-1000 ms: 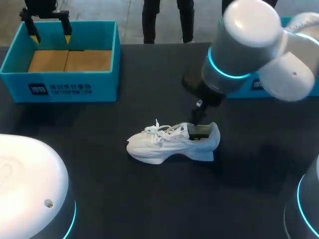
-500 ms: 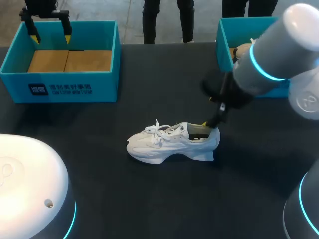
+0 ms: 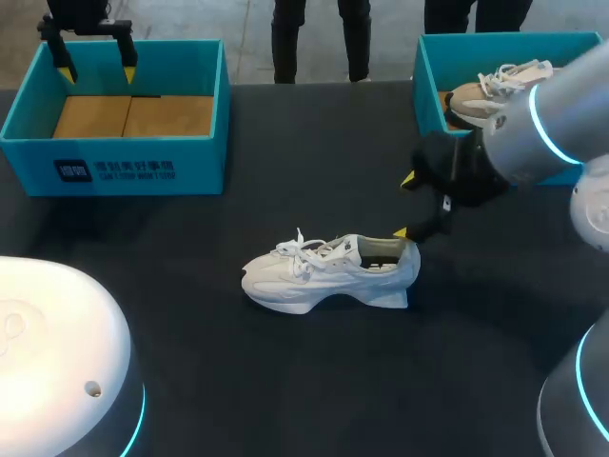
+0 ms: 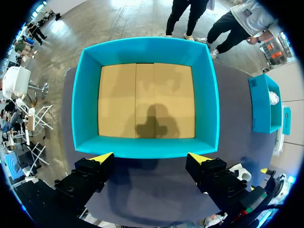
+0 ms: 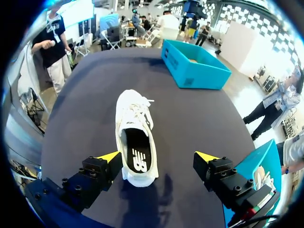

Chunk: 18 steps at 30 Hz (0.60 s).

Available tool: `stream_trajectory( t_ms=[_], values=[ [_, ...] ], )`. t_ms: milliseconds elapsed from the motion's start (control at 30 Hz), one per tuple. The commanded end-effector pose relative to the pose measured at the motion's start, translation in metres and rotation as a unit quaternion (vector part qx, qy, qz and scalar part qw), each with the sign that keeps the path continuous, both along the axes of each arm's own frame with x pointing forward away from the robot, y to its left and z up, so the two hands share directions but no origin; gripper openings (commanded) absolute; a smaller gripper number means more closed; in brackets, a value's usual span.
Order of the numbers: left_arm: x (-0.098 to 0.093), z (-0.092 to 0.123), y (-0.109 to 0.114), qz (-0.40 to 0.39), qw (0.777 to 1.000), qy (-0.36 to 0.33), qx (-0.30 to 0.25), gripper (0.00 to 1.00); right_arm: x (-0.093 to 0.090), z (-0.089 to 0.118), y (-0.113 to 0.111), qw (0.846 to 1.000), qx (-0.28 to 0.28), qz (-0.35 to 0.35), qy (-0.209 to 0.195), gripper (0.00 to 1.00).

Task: Take the shoe out of the shoebox, open the shoe tongue, remove and reinsert the insole, then place the shoe into the shoebox

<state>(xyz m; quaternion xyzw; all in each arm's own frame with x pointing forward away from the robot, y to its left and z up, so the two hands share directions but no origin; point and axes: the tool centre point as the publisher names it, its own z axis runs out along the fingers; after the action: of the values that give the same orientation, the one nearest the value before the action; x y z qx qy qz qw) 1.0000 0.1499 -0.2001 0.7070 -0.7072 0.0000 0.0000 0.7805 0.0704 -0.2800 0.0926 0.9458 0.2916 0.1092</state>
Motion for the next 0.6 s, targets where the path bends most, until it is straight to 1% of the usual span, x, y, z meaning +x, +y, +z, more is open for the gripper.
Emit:
stream_trajectory(
  t_ms=[33,433,467,600],
  values=[
    [0.0,0.0,0.0,0.0,1.0,0.0,0.0,1.0,-0.0033,-0.0022,-0.0032,0.999,0.036,0.005,-0.011,1.0],
    [0.0,0.0,0.0,0.0,1.0,0.0,0.0,1.0,-0.0033,-0.0022,-0.0032,0.999,0.036,0.005,-0.011,1.0],
    [0.0,0.0,0.0,0.0,1.0,0.0,0.0,1.0,-0.0042,-0.0041,-0.0048,0.999,0.043,0.017,-0.009,1.0],
    [0.0,0.0,0.0,0.0,1.0,0.0,0.0,1.0,-0.0095,-0.0096,-0.0116,0.998,0.055,0.025,-0.01,1.0]
  ],
)
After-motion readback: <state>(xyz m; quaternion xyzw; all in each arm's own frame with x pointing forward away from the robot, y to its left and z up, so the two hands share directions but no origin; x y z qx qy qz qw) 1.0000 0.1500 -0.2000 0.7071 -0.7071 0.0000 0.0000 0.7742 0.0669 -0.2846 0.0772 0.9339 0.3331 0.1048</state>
